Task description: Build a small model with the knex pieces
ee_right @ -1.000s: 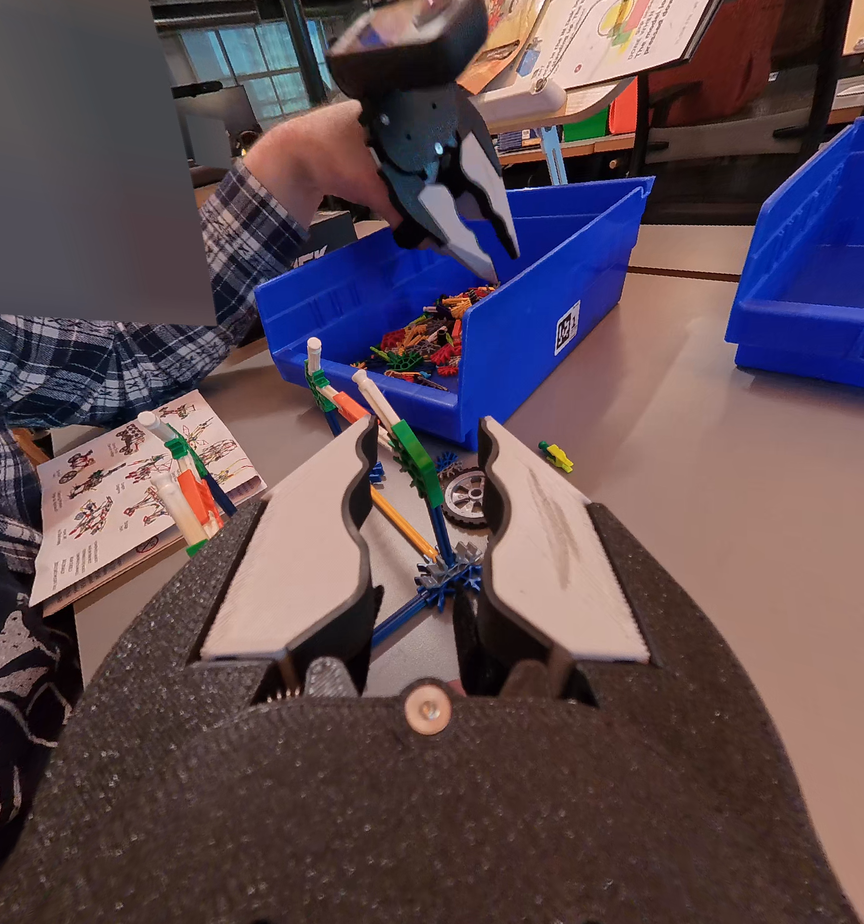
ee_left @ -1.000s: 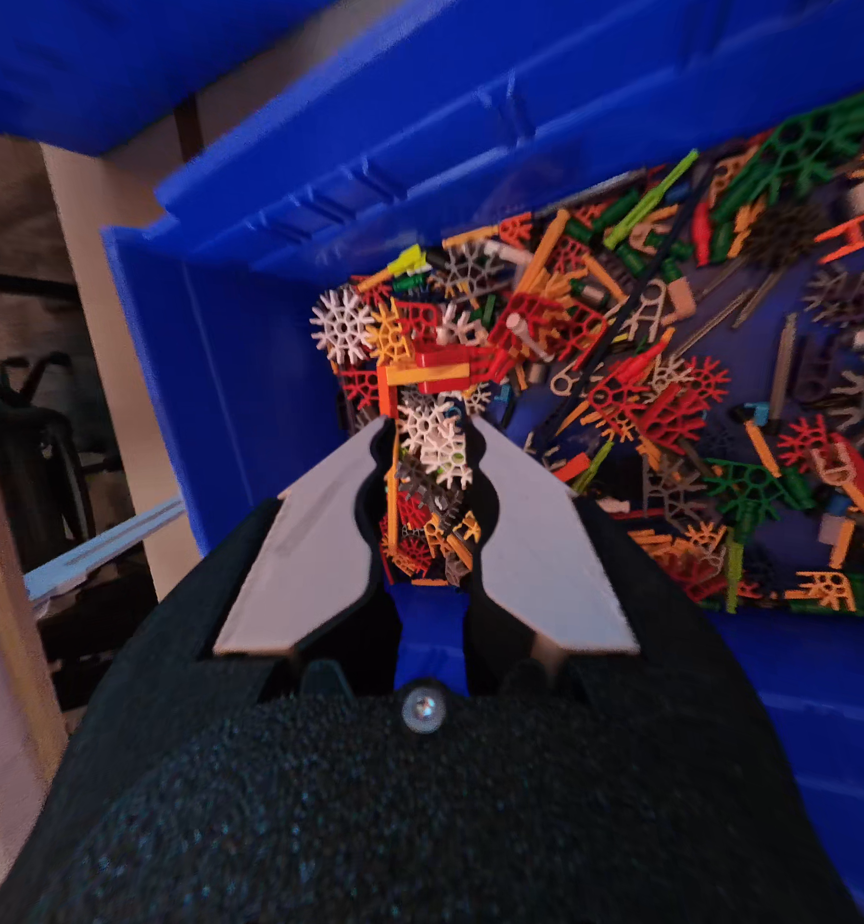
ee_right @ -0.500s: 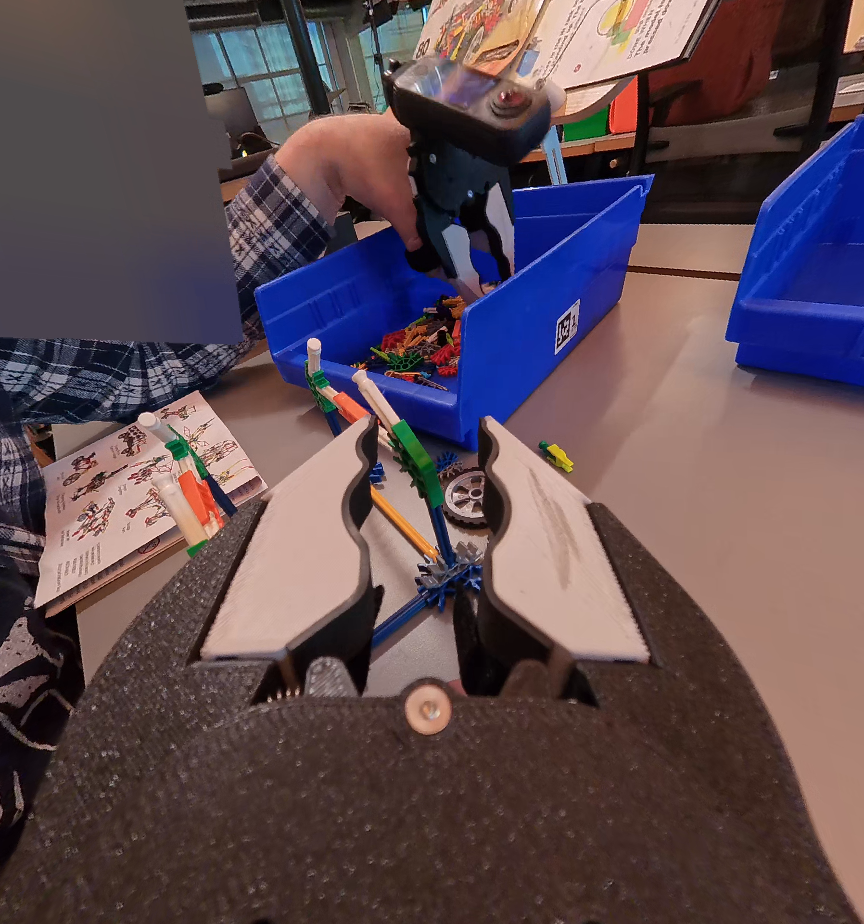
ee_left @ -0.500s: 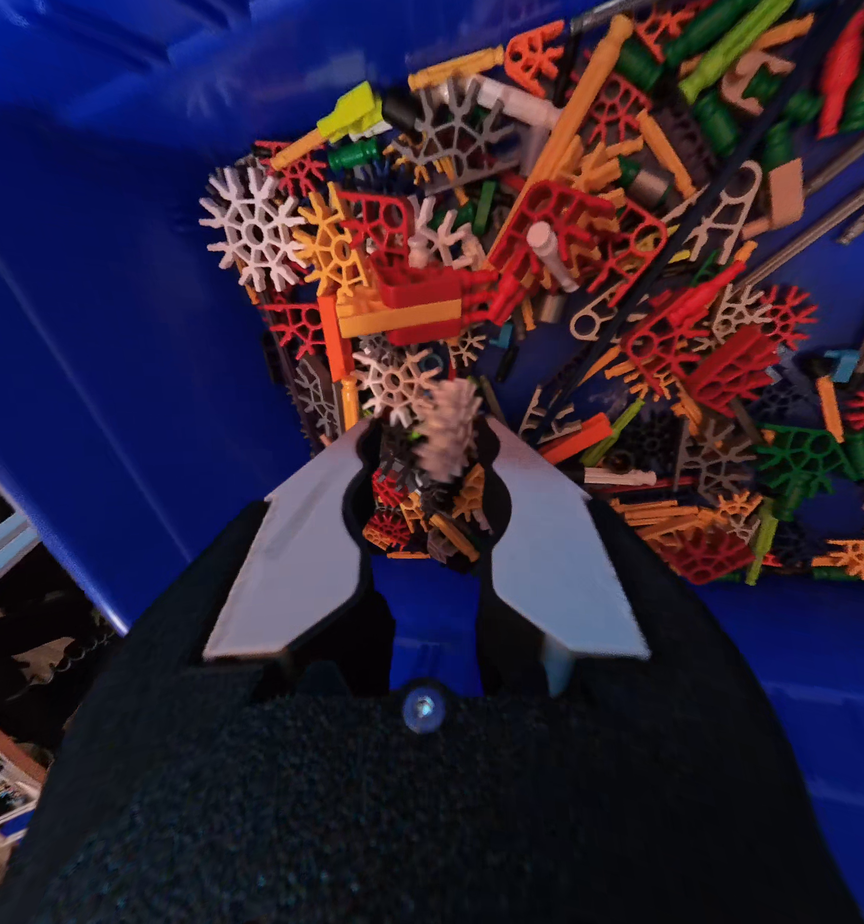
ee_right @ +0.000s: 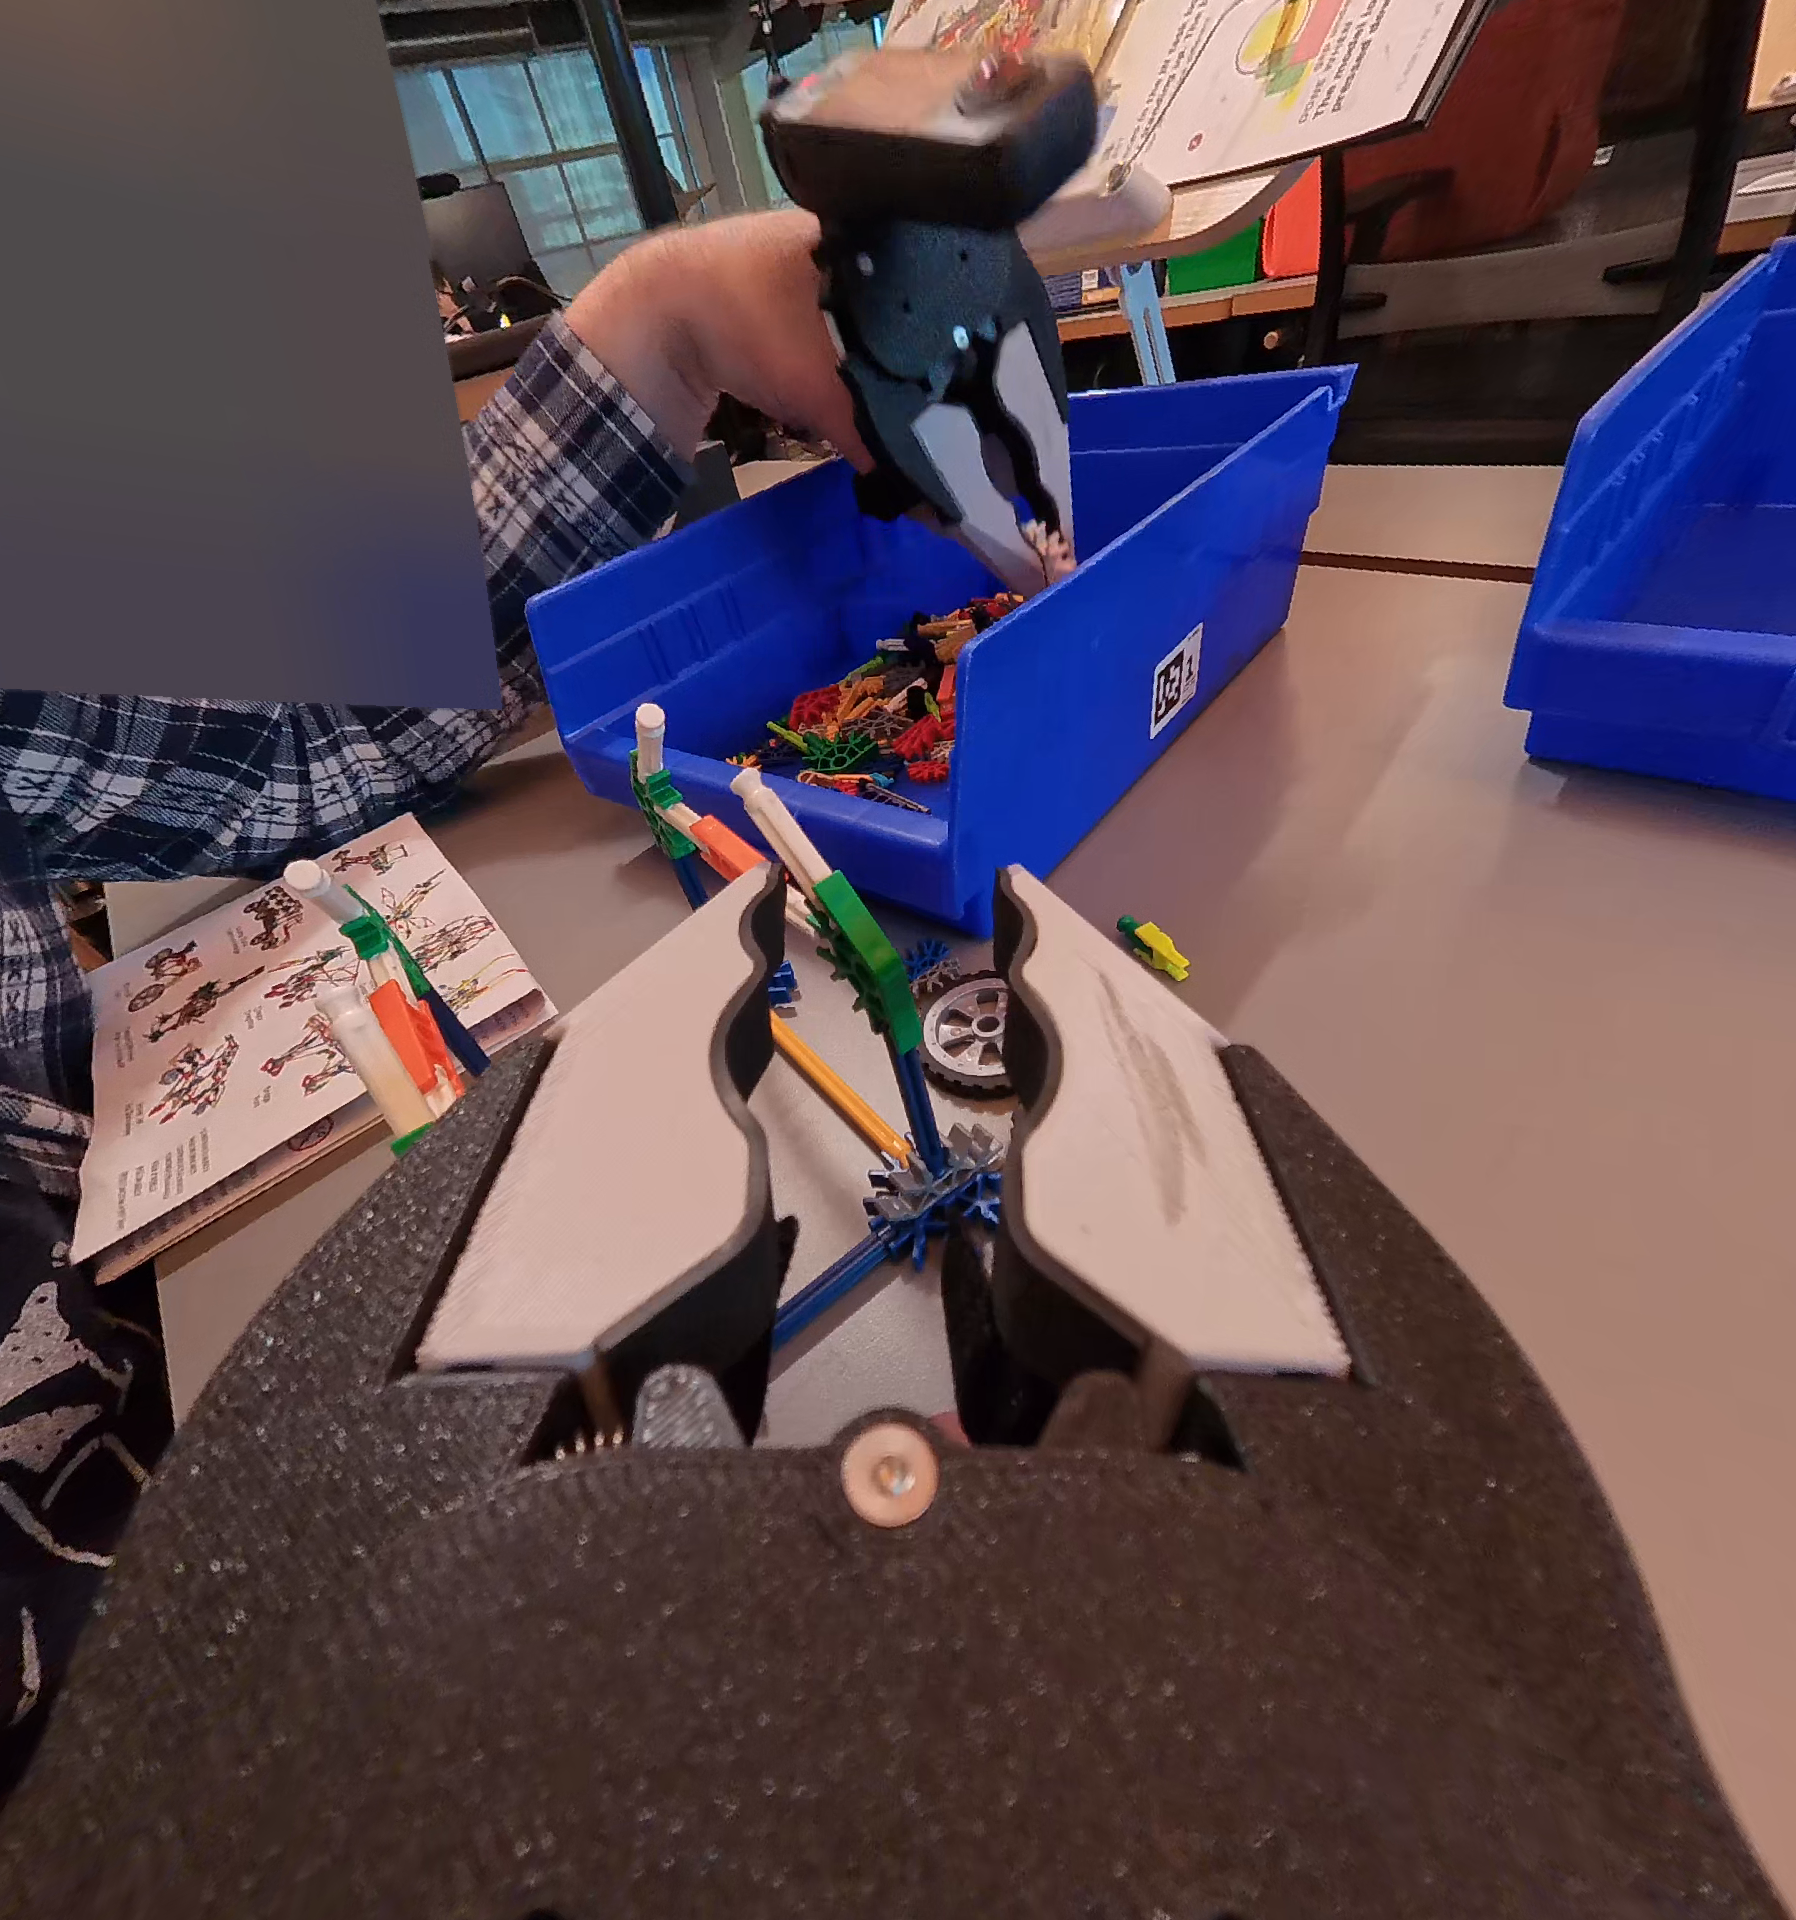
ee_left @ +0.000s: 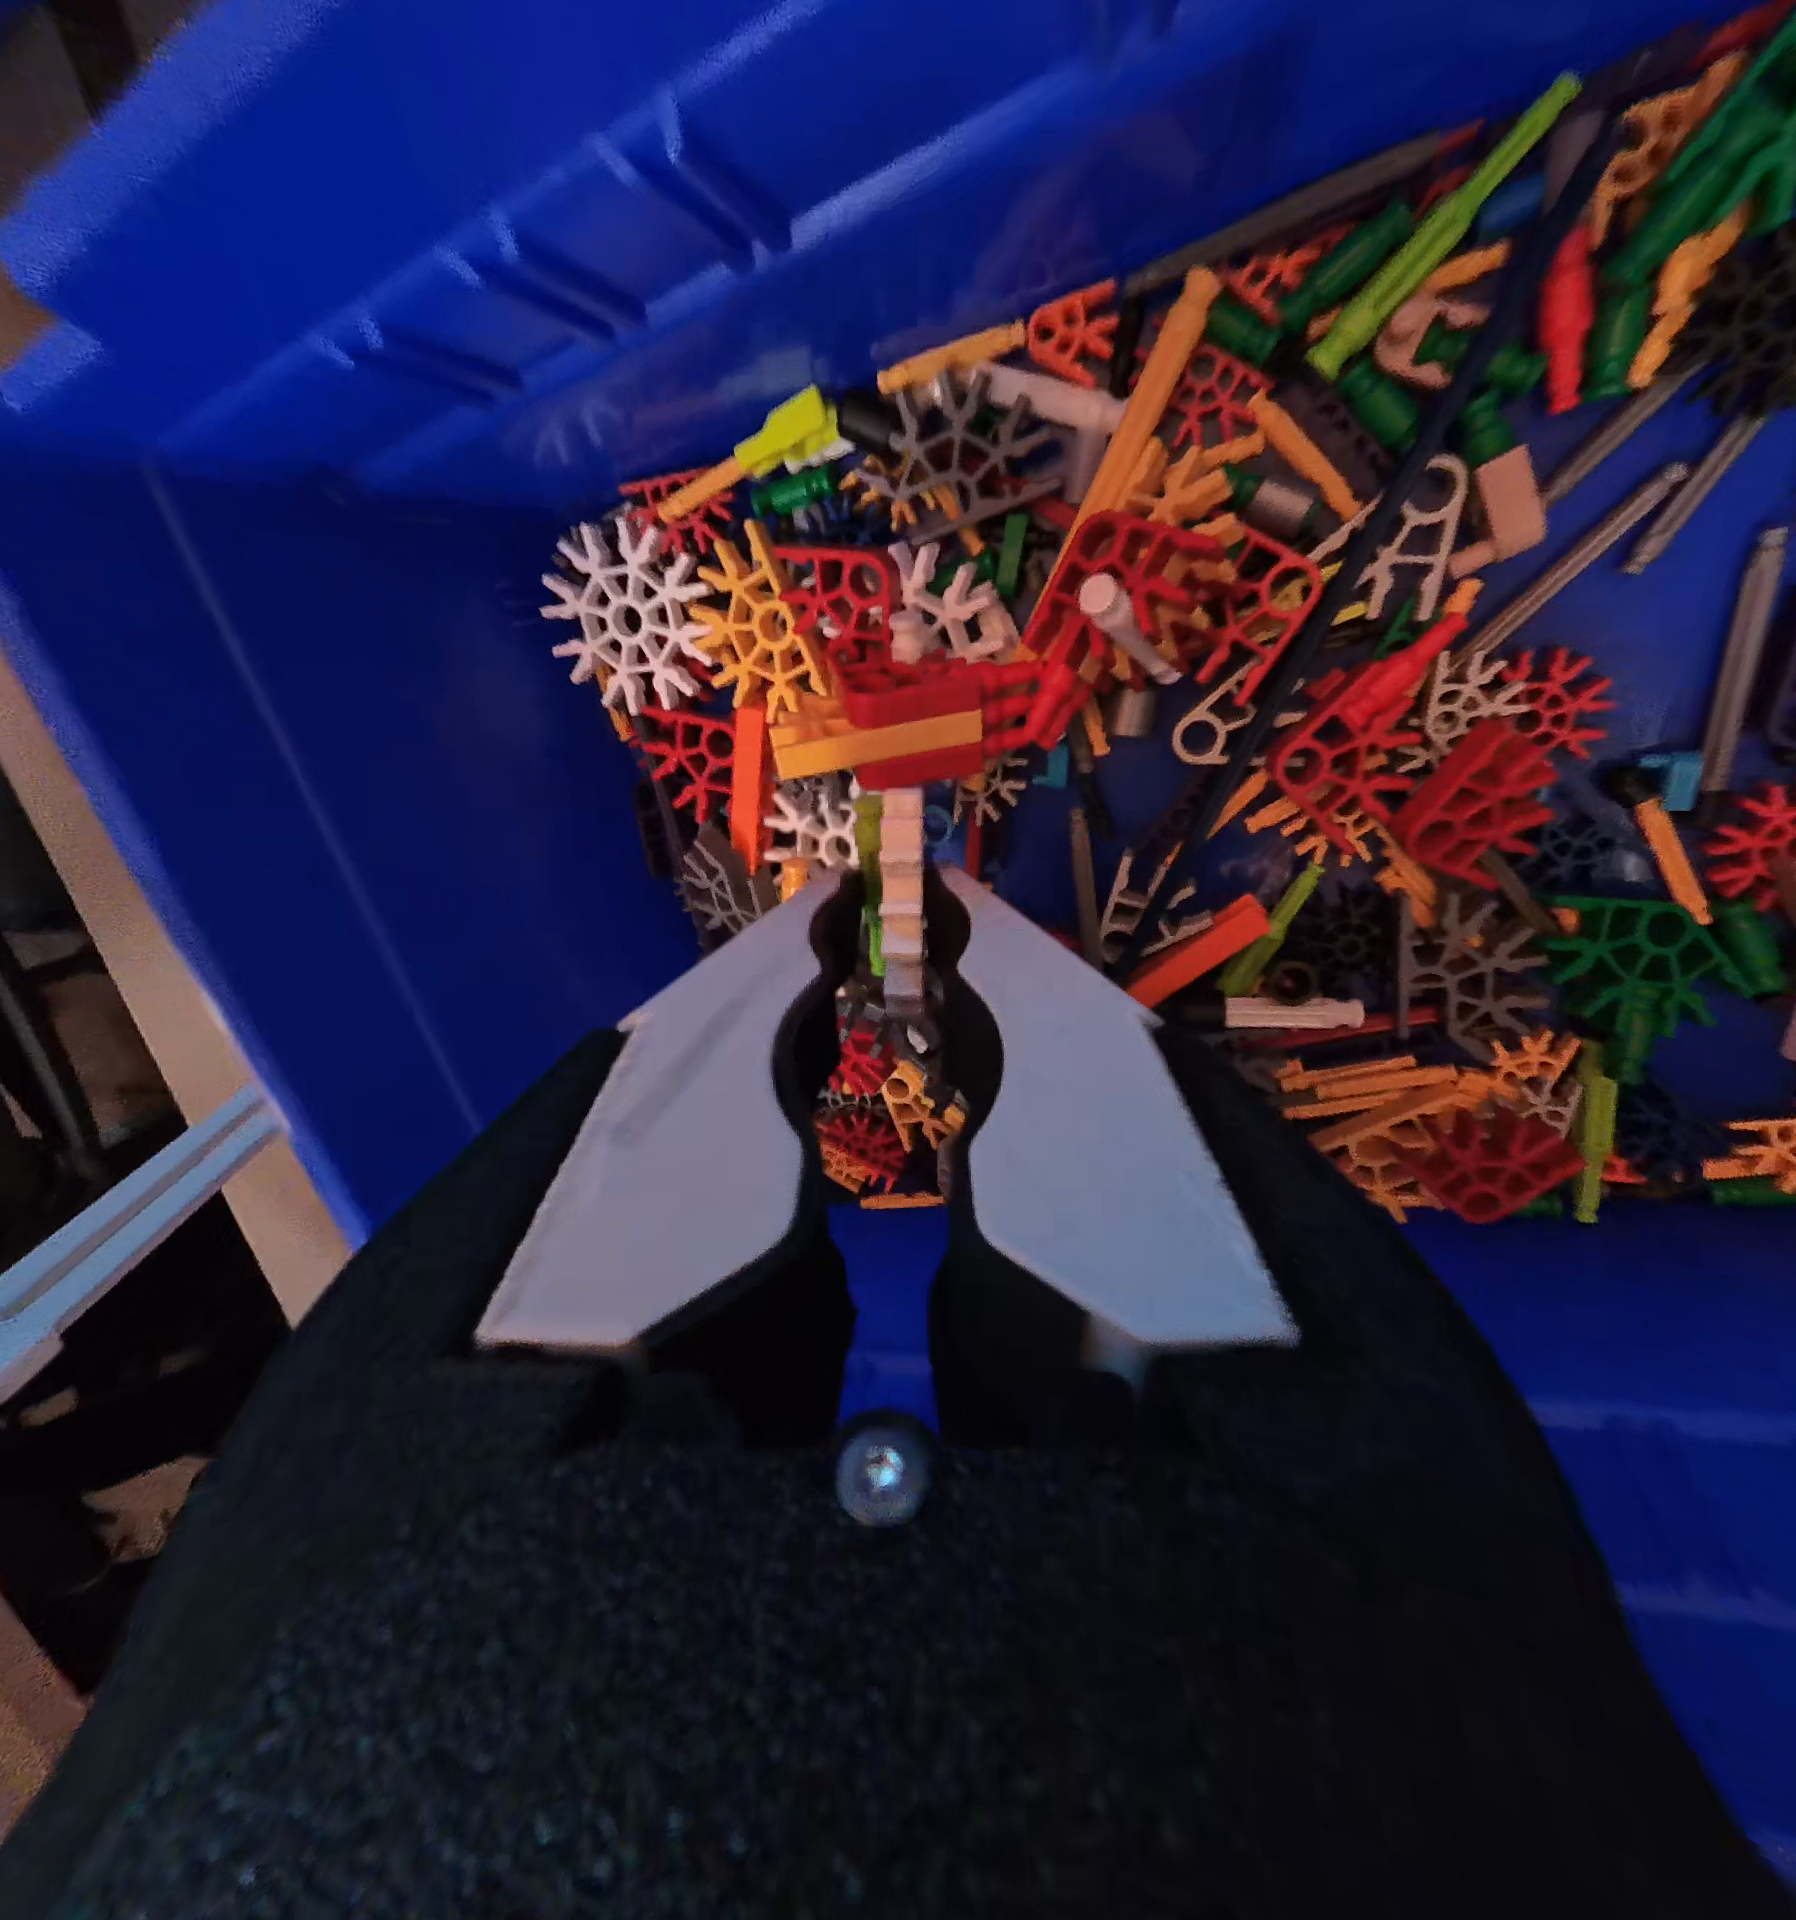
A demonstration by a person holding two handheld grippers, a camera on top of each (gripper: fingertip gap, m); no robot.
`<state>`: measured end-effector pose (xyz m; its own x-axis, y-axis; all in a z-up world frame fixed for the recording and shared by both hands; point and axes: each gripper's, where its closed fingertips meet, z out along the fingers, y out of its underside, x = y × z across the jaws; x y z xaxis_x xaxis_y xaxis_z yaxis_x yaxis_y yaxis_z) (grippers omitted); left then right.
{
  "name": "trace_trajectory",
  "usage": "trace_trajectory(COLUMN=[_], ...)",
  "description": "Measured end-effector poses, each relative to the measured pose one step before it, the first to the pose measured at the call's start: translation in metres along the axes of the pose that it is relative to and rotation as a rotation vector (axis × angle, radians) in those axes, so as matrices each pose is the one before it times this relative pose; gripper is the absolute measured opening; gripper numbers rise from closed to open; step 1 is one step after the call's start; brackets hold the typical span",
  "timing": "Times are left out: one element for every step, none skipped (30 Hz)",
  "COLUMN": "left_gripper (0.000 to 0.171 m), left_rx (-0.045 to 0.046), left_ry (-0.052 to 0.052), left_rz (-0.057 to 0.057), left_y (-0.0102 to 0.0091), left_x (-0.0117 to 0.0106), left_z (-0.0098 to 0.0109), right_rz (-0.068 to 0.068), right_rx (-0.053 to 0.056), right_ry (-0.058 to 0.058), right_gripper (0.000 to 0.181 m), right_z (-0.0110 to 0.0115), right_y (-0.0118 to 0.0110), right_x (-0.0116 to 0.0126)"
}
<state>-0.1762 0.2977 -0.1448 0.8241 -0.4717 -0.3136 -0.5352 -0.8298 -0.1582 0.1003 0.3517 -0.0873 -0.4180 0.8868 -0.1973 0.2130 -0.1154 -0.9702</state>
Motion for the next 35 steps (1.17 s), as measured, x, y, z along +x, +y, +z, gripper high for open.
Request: trace_trajectory(left_gripper=[0.01, 0.01, 0.011, 0.011, 0.01, 0.011, 0.01, 0.011, 0.011, 0.011, 0.011, 0.011, 0.011, 0.011, 0.011, 0.011, 0.01, 0.011, 0.011, 0.011, 0.011, 0.01, 0.01, 0.01, 0.01, 0.01, 0.01, 0.01, 0.01, 0.01, 0.01, 0.01, 0.01, 0.01, 0.01], left_rx=[0.02421, 0.02929, 0.04533, 0.05945, 0.06414, 0.06354, 0.05881, 0.05045, 0.04028, 0.03029, 0.02502, 0.02491, 0.02394, 0.02262, 0.02004, 0.01784, 0.01861, 0.01291, 0.00032, -0.00897, -0.01024, -0.00358, 0.00168, 0.00716, 0.00834, 0.00324, 0.00284, 0.00461, 0.00711, 0.00917, 0.00305, -0.00129, -0.00304, -0.00257, 0.0032], left_ry=[-0.0037, -0.0034, 0.0151, 0.0326, 0.0356, 0.0322, 0.0272, 0.0281, 0.0195, 0.0127, 0.0114, 0.0093, 0.0039, -0.0054, -0.0043, -0.0055, -0.0037, -0.0008, -0.006, -0.0122, -0.0061, -0.0037, 0.0001, 0.0025, 0.0027, -0.0019, -0.0035, 0.003, 0.0052, 0.0029, 0.0003, -0.003, -0.0012, 0.0016, 0.0029], left_rz=[-0.004, -0.0052, -0.0062, -0.0025, 0.003, 0.0087, 0.0111, 0.0107, 0.0185, 0.0249, 0.0246, 0.0219, 0.0199, 0.0221, 0.0251, 0.0302, 0.0277, 0.0199, 0.0226, 0.0237, 0.0149, 0.0131, 0.0117, 0.0098, 0.006, 0.0059, 0.0062, 0.0013, 0.0009, 0.0014, 0.0012, 0.0039, 0.0022, 0.0007, 0.002], left_y=[-0.00236, -0.00326, -0.00623, -0.00926, -0.01125, -0.01229, -0.01251, -0.01167, -0.01055, -0.00939, -0.00884, -0.00895, -0.00898, -0.00949, -0.00956, -0.00922, -0.00892, -0.00757, -0.00491, -0.00279, -0.00199, -0.00232, -0.00253, -0.003, -0.00301, -0.00202, -0.0016, -0.00128, -0.00159, -0.00198, -0.00102, -0.00026, 0.00013, 0.00015, -0.00074], left_x=[-0.00113, -0.00111, 0.00216, 0.00581, 0.00728, 0.00732, 0.00704, 0.00748, 0.0068, 0.00631, 0.00625, 0.00562, 0.00483, 0.00358, 0.0041, 0.00435, 0.0042, 0.00404, 0.00299, 0.00158, 0.00179, 0.00176, 0.0021, 0.00212, 0.00178, 0.00057, 0.00027, 0.00088, 0.0012, 0.00073, 0.00017, -0.00009, 0.00005, 0.00038, 0.00064], left_z=[-0.0042, -0.00471, -0.00576, -0.0065, -0.00652, -0.00624, -0.00556, -0.00447, -0.00343, -0.00267, -0.00228, -0.00207, -0.00197, -0.00199, -0.00193, -0.0017, -0.00133, -0.00069, 0.00025, 0.00067, 0.0007, 0.00034, -0.00008, -0.00032, -0.0002, -0.00007, -0.00011, -0.00029, -0.00028, -0.00013, 0.00035, 0.00056, 0.00086, 0.00106, 0.001], right_rz=[-0.0006, -0.0004, 0.0, -0.001, -0.0023, -0.003, -0.0007, -0.0022, -0.0083, -0.0095, -0.0116, -0.0158, -0.0216, -0.0285, -0.0327, -0.0343, -0.032, -0.023, -0.0128, -0.0044, 0.0035, 0.0074, 0.005, -0.0042, -0.0131, -0.0163, -0.0136, -0.0106, -0.0081, -0.0082, -0.0101, -0.0093, -0.0052, -0.0021, -0.003], right_rx=[-0.0006, 0.0002, 0.0015, 0.0044, 0.0107, 0.0179, 0.0175, 0.0162, 0.0209, 0.0176, 0.0026, -0.0084, -0.0115, -0.0139, -0.0188, -0.0184, -0.0155, -0.0137, -0.0116, -0.0023, 0.0043, 0.0001, -0.0048, -0.0016, 0.005, 0.0039, -0.0024, -0.0033, -0.0041, -0.0033, 0.0034, 0.0061, 0.0038, 0.001, 0.0026], right_ry=[0.0005, 0.0, 0.0001, -0.0008, 0.0028, 0.0154, 0.0174, 0.0143, 0.0135, 0.0128, 0.0024, -0.0077, -0.0109, -0.0069, -0.0041, -0.0064, -0.0021, 0.0048, 0.0022, -0.0002, 0.0031, 0.0001, -0.0066, -0.0102, -0.008, -0.01, -0.0062, -0.0012, -0.0052, -0.0129, -0.0145, -0.0101, -0.0017, -0.0013, -0.0022], right_gripper=[0.039, 0.039, 0.039, 0.039, 0.039, 0.039, 0.039, 0.039, 0.039, 0.038, 0.038, 0.039, 0.039, 0.039, 0.038, 0.039, 0.039, 0.039, 0.039, 0.039, 0.039, 0.039, 0.039, 0.039, 0.039, 0.039, 0.039, 0.038, 0.038, 0.037, 0.035, 0.033, 0.032, 0.032, 0.031], right_z=[0.00009, -0.00004, -0.00016, -0.00043, -0.00102, -0.00177, -0.00191, -0.00176, -0.00116, 0.0003, 0.00228, 0.00403, 0.00514, 0.00625, 0.0069, 0.0073, 0.00736, 0.00741, 0.00728, 0.00656, 0.00582, 0.00531, 0.0049, 0.00425, 0.00354, 0.0031, 0.0031, 0.00289, 0.00259, 0.00221, 0.00145, 0.00109, 0.00088, 0.00067, 0.00043], right_y=[0.00008, -0.00009, -0.0002, -0.00068, -0.00186, -0.00336, -0.00424, -0.00531, -0.00751, -0.00914, -0.00861, -0.00768, -0.00726, -0.00645, -0.00533, -0.0049, -0.00463, -0.00408, -0.00362, -0.00424, -0.00463, -0.00367, -0.0026, -0.00268, -0.00318, -0.00269, -0.00147, -0.00094, -0.00038, -0.00037, -0.00125, -0.00155, -0.00126, -0.00082, -0.00098], right_x=[0.00007, -0.00012, 0.00011, -0.0002, 0.00051, 0.00234, 0.00289, 0.00242, 0.00188, 0.00132, -0.00063, -0.00246, -0.00338, -0.00308, -0.00268, -0.0028, -0.00144, 0.00059, 0.00128, 0.00138, 0.00217, 0.00184, 0.00054, -0.00047, -0.00116, -0.00192, -0.00136, -0.00064, -0.0012, -0.00248, -0.00295, -0.00235, -0.00089, -0.0006, -0.00065])
